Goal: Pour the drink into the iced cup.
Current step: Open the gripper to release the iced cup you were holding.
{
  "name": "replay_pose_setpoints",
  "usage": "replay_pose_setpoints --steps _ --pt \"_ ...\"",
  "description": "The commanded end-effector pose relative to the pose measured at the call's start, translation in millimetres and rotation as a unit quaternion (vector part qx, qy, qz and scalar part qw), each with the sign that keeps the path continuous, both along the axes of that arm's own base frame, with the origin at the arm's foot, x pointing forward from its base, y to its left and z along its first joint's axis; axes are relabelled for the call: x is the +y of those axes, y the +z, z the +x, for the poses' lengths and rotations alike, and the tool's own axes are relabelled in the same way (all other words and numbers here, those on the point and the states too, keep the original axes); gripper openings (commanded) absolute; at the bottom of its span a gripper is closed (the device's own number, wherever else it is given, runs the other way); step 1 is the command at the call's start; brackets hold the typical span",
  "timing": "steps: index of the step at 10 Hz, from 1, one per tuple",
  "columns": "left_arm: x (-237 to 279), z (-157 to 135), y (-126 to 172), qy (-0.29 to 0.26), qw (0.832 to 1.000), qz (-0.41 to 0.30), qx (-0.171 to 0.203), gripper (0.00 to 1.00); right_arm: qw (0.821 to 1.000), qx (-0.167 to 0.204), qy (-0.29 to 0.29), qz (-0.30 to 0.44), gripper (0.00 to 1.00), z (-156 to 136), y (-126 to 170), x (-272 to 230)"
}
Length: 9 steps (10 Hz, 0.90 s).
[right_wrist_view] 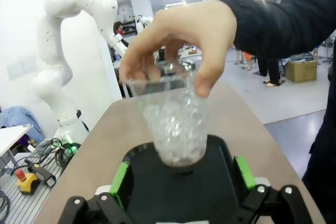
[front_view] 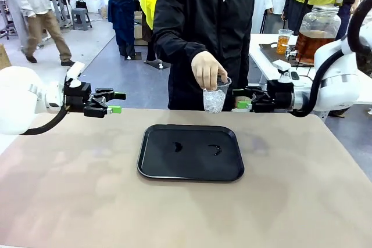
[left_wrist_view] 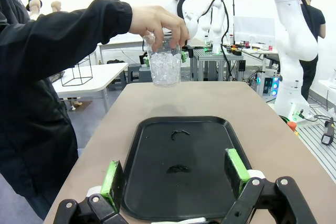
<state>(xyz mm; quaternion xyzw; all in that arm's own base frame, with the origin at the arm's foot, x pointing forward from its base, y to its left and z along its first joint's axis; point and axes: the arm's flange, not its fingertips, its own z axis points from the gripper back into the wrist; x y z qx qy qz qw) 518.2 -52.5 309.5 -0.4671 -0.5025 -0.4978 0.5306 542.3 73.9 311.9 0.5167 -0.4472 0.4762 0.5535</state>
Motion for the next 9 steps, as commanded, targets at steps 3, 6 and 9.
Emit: replay_pose_setpoints --steps 3,6,9 --pt "-2 0 3 0.005 1.0 -0.003 -0.002 1.0 0.999 -0.037 -0.001 -0.018 1.0 -30 -20 -43" --pt "-2 0 3 0.005 1.0 -0.003 -0.002 1.0 0.998 -0.057 -0.024 0.0 1.0 -42 -27 -60" --pt "-2 0 3 0.005 1.0 -0.003 -0.002 1.0 0.999 -0.03 -0.009 -0.015 1.0 -31 -31 -58"
